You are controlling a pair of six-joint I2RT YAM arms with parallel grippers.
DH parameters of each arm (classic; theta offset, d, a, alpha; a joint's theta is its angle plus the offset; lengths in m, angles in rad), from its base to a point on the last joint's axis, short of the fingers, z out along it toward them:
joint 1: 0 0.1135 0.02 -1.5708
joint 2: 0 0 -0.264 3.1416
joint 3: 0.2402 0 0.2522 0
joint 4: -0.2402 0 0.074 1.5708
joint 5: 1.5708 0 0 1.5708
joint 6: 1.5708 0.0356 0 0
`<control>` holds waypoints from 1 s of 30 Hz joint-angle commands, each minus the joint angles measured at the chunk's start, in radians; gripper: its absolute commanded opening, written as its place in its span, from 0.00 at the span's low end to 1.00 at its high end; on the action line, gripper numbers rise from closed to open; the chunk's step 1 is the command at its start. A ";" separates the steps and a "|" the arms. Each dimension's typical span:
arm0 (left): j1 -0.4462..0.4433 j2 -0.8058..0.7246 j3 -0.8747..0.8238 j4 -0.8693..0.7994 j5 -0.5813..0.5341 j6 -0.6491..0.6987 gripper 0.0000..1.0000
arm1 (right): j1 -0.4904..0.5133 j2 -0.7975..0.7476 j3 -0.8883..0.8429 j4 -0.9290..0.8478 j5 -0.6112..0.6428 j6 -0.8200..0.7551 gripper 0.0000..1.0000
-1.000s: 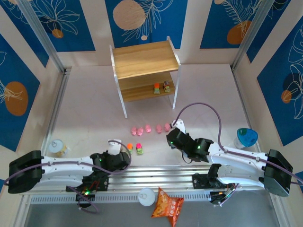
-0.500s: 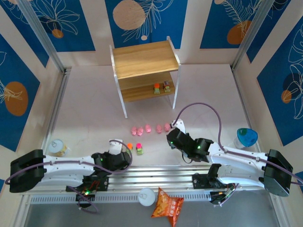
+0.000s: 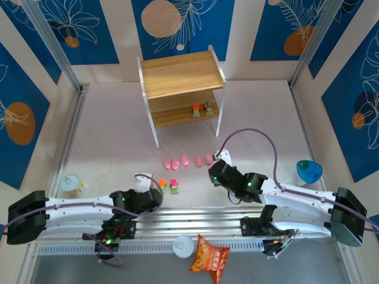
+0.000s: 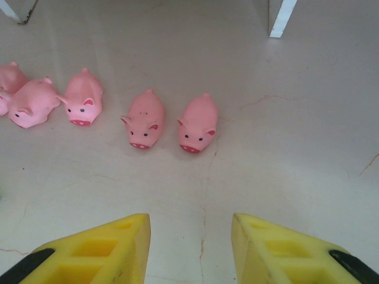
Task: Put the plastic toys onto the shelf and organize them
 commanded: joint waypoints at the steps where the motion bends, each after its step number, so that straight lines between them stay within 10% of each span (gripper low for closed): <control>1: 0.004 -0.007 0.065 -0.058 -0.043 0.028 0.16 | -0.017 -0.025 0.023 -0.003 -0.034 -0.042 0.41; 30: 0.243 0.492 0.767 0.059 0.057 0.396 0.15 | -0.142 -0.129 -0.053 0.081 -0.193 -0.084 0.41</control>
